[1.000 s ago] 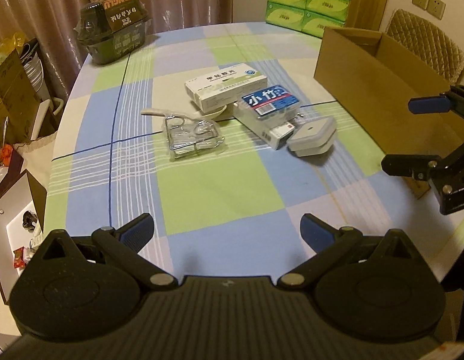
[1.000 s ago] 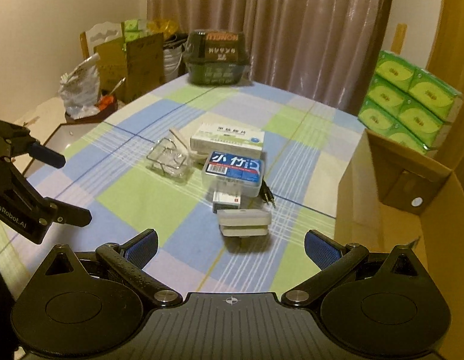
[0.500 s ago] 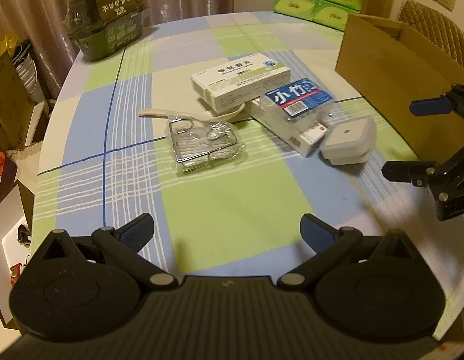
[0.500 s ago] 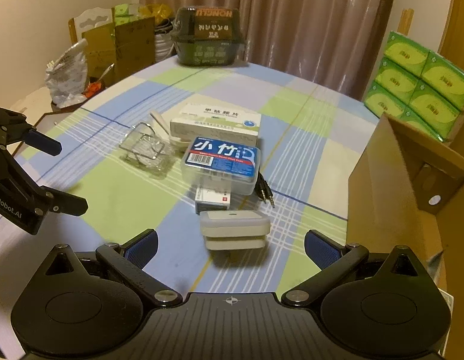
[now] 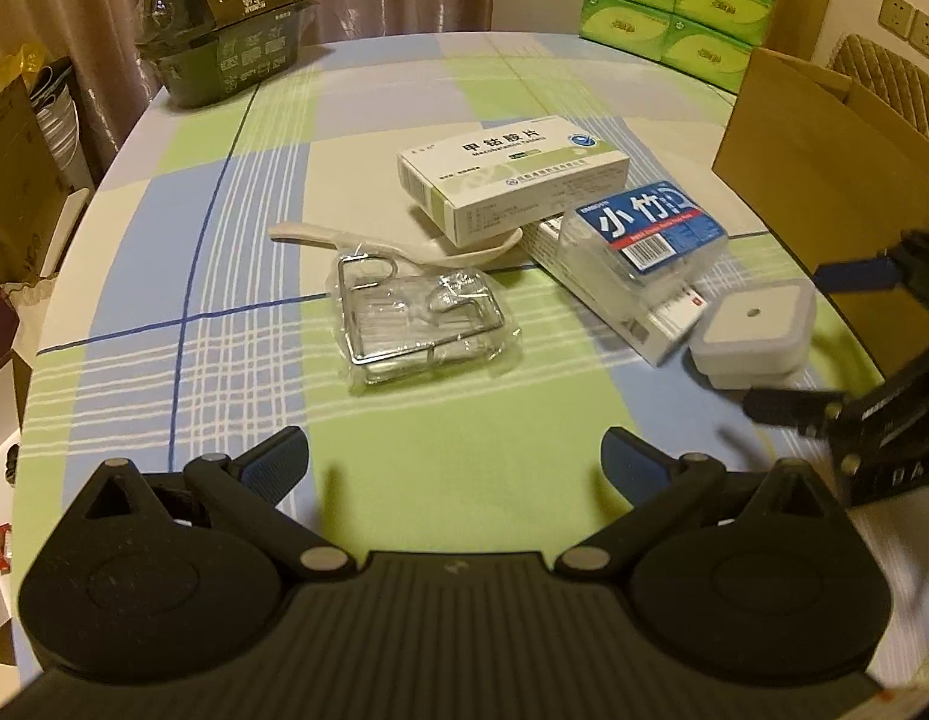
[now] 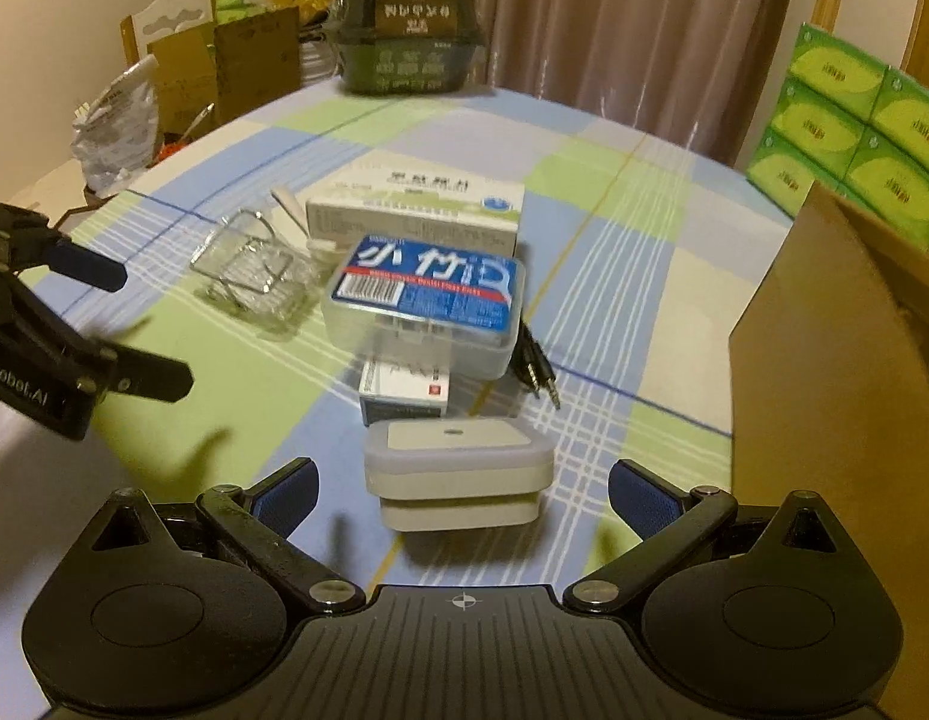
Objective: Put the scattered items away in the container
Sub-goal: 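Grasp the white square plastic container with the right tool, then grasp the plastic-wrapped wire rack with the left tool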
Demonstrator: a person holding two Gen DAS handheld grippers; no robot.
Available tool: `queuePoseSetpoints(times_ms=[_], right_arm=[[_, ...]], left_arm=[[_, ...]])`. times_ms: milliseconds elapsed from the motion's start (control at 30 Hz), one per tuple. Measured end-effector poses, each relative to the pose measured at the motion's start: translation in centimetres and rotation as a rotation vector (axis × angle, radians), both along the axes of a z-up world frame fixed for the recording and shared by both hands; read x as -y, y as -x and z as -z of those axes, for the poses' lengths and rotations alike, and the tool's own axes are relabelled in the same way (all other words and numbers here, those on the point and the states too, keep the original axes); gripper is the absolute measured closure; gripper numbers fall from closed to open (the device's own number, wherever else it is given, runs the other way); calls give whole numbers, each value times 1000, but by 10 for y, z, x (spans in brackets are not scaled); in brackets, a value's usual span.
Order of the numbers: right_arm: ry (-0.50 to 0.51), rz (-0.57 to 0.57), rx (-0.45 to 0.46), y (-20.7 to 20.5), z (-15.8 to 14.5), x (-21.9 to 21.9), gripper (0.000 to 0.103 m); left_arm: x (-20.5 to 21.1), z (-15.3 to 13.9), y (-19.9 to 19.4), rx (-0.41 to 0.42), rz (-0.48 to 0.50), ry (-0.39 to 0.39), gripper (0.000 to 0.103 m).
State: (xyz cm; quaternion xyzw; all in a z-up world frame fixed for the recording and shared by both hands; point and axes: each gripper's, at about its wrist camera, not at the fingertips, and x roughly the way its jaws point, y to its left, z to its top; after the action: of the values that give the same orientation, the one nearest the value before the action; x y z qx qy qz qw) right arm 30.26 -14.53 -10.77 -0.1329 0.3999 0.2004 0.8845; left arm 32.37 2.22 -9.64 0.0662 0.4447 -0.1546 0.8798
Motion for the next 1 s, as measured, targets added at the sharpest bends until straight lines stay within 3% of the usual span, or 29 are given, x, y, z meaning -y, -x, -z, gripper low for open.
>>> queuePoseSetpoints(times_ms=[100, 300, 367, 800, 900, 967, 1000], right_arm=[[-7, 3, -1, -3, 6, -1, 3], [-22, 14, -5, -12, 11, 0, 18], [-30, 23, -3, -13, 10, 1, 39], [-63, 102, 19, -12, 6, 7, 41], [-68, 106, 15, -13, 6, 9, 41], [-72, 109, 14, -13, 5, 10, 41], [-73, 111, 14, -12, 5, 11, 41]], left_arm=[[1, 5, -8, -1, -4, 5, 1], [4, 11, -19, 4, -20, 8, 1], [5, 12, -22, 7, -22, 13, 1], [20, 20, -44, 43, -64, 17, 1], [24, 24, -50, 66, -83, -17, 11], [22, 25, -53, 70, -100, -27, 25], [21, 25, -53, 73, -101, -20, 27]])
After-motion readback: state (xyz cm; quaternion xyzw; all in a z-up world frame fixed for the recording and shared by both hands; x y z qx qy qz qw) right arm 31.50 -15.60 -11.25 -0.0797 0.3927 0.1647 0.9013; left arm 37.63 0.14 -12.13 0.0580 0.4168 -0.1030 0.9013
